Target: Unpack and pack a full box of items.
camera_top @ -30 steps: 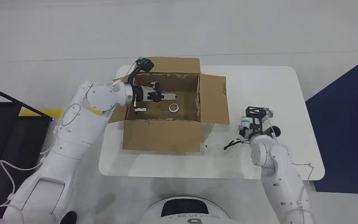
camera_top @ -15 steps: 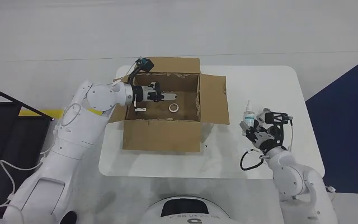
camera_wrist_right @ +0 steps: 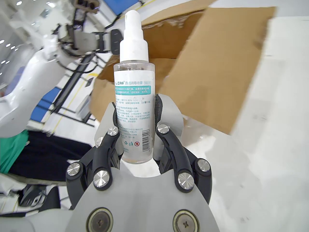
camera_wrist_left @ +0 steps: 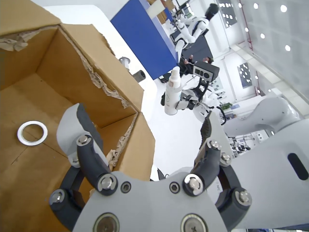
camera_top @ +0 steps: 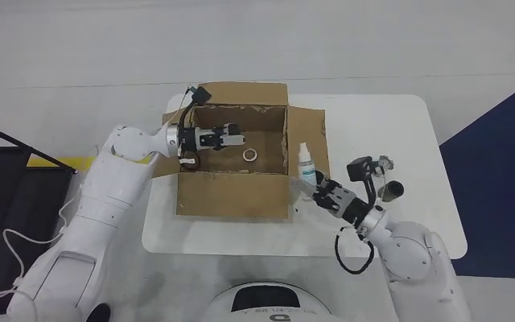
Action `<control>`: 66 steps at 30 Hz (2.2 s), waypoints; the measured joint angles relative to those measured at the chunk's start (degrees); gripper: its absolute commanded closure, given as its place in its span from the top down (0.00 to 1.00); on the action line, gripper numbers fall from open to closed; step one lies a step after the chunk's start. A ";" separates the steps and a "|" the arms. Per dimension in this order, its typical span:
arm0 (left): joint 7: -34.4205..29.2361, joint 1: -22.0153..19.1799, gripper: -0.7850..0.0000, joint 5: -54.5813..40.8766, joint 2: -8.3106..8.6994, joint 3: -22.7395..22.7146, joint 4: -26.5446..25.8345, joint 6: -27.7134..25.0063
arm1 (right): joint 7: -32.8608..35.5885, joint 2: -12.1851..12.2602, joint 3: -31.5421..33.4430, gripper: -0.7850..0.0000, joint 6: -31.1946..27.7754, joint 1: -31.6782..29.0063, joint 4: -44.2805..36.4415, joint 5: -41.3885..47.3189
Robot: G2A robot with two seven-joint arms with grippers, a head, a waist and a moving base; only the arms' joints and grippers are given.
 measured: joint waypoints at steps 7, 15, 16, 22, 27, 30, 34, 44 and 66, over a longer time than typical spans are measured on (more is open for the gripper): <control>1.90 -1.46 1.00 2.24 -0.56 5.47 -1.95 -2.70 | 6.07 0.12 -7.38 0.00 1.18 8.76 2.36 2.24; 5.23 -3.01 0.89 0.95 0.47 11.66 -4.27 -6.04 | 6.09 0.38 -10.08 0.00 2.36 11.66 3.30 3.69; 5.46 -3.25 0.84 0.72 0.66 12.16 -4.15 -6.27 | 6.17 0.45 -10.13 0.00 1.90 11.58 3.30 4.39; 6.97 -5.16 0.31 -0.20 1.73 15.97 -4.63 -7.78 | 6.11 0.87 -10.32 0.00 0.93 11.43 4.25 6.85; 9.35 -6.57 0.00 -0.53 2.77 19.59 -5.92 -10.18 | 4.91 1.13 -10.71 0.00 1.76 11.39 4.68 7.08; 10.78 -7.48 0.00 -0.67 3.54 21.59 -5.99 -11.60 | 4.33 1.31 -10.58 0.00 2.06 11.28 4.70 7.54; 12.49 -8.63 0.00 -1.20 4.57 23.80 -5.24 -13.30 | 3.97 1.59 -10.31 0.00 2.17 11.10 4.51 8.28; 14.64 -10.01 0.00 -0.33 6.95 23.64 -2.11 -15.37 | 5.91 2.16 -11.58 1.00 2.16 12.96 5.28 10.57; 30.53 -7.46 0.00 28.56 8.62 16.12 -6.72 16.96 | -2.96 4.02 -1.95 1.00 -1.03 3.52 2.19 12.15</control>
